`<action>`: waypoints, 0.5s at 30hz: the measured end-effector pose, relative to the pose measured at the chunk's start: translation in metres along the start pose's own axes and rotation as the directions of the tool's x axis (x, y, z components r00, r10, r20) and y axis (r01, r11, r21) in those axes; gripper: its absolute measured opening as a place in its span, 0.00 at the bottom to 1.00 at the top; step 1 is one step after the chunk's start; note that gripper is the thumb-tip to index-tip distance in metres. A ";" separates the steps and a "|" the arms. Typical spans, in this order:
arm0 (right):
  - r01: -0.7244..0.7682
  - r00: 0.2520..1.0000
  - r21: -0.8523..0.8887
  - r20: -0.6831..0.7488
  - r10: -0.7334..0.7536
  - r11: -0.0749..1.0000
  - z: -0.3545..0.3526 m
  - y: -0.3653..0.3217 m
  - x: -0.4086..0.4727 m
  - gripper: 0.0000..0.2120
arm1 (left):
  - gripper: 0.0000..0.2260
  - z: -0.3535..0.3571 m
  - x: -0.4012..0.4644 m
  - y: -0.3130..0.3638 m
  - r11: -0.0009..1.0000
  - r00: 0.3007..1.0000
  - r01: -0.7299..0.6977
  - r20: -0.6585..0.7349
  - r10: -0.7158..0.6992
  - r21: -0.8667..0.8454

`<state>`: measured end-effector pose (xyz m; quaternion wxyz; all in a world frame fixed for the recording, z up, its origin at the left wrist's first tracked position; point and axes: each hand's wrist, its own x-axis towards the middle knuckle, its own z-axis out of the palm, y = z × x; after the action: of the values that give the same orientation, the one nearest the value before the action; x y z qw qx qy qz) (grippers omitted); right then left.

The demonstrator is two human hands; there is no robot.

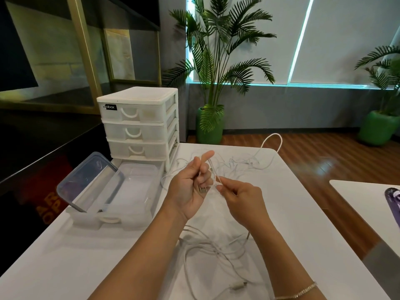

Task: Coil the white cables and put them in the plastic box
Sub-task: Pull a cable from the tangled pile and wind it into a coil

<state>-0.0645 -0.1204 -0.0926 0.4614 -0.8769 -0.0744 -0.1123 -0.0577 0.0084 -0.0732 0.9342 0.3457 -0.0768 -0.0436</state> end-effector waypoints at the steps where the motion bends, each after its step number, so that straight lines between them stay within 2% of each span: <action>1: 0.003 1.000 -0.034 0.008 -0.003 0.999 0.000 -0.001 -0.002 0.14 | 0.13 0.000 0.000 0.000 1.000 1.000 -0.014 -0.006 0.014 0.017; 4: 0.038 0.999 -0.129 0.043 -0.032 0.991 0.001 -0.005 -0.007 0.14 | 0.13 0.002 -0.002 0.001 0.994 0.999 -0.048 -0.017 0.049 0.096; 8: 0.102 0.993 -0.255 0.078 -0.084 0.962 0.000 -0.011 -0.011 0.12 | 0.13 0.004 -0.005 -0.002 0.927 0.994 -0.082 -0.043 0.105 0.365; 11: 0.122 0.992 -0.329 0.071 -0.104 0.937 -0.003 -0.013 -0.012 0.10 | 0.17 0.002 -0.004 -0.005 0.818 0.984 -0.105 -0.060 0.168 0.566; 15: 0.163 0.986 -0.394 0.099 -0.134 0.905 -0.004 -0.011 -0.012 0.10 | 0.20 0.003 -0.005 -0.008 0.612 0.971 -0.134 -0.019 0.237 0.779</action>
<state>-0.0786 -0.1176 -0.0854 0.2594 -0.9479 -0.1324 -0.1293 -0.0631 0.0011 -0.0765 0.6981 0.7041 -0.0670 0.1113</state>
